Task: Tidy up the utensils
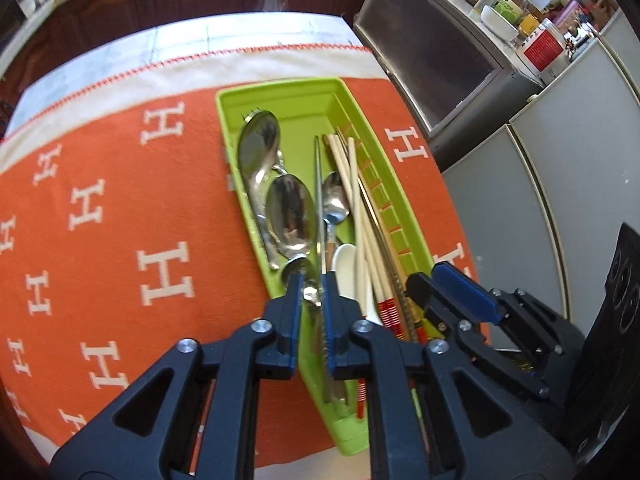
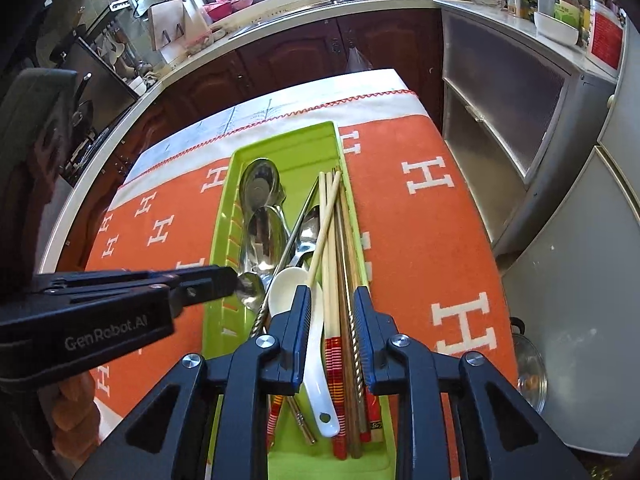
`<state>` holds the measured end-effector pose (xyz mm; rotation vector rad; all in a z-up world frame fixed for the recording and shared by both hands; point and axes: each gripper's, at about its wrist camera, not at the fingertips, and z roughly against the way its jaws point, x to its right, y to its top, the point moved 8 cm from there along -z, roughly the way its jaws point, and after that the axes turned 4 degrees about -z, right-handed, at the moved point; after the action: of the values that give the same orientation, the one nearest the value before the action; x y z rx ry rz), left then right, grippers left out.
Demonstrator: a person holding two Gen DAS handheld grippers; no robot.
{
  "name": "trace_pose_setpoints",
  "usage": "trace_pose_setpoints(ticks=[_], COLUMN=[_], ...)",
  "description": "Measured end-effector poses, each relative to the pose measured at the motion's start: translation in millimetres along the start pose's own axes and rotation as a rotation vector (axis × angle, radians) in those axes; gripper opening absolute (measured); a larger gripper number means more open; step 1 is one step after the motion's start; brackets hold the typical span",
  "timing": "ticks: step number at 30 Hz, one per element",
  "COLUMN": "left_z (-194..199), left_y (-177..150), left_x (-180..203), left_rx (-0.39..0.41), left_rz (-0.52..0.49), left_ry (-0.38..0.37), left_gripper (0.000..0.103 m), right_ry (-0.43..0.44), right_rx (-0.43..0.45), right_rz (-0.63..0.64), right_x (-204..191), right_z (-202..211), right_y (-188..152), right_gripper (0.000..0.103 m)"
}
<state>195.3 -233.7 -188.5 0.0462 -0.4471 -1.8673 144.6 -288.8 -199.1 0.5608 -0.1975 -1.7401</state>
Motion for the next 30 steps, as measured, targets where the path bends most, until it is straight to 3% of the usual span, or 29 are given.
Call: trace_pose_setpoints(ticks=[3, 5, 12, 14, 18, 20, 26, 30], left_z=[14.4, 25.1, 62.9, 79.3, 107.7, 122.0, 159.2, 180.4], left_y=[-4.8, -8.3, -28.1, -35.7, -49.6, -59.0, -87.2, -101.1], left_x=[-11.2, -19.6, -38.1, -43.7, -53.5, -59.6, -75.8, -90.5], left_rx=[0.042, 0.080, 0.150, 0.175, 0.230, 0.249, 0.302, 0.324], left_rz=[-0.014, -0.014, -0.027, -0.038, -0.053, -0.054, -0.050, -0.002], left_ry=[0.050, 0.068, 0.107, 0.121, 0.162, 0.192, 0.247, 0.289], left_gripper=[0.031, 0.037, 0.045, 0.052, 0.067, 0.071, 0.073, 0.079], right_ry=[0.000, 0.003, 0.013, 0.017, 0.033, 0.038, 0.045, 0.054], right_rx=[0.003, 0.004, 0.007, 0.018, 0.038, 0.039, 0.063, 0.078], right_rz=[0.007, 0.008, 0.022, 0.031, 0.049, 0.050, 0.042, 0.037], right_x=[-4.2, -7.5, -22.3, -30.6, -46.8, -55.1, -72.0, -81.0], right_z=[4.2, 8.1, 27.7, 37.0, 56.8, 66.8, 99.1, 117.9], right_y=[-1.9, -3.7, -11.6, -15.6, -22.1, -26.7, -38.4, -43.1], right_gripper=[0.022, 0.022, 0.027, 0.035, 0.041, 0.052, 0.076, 0.085])
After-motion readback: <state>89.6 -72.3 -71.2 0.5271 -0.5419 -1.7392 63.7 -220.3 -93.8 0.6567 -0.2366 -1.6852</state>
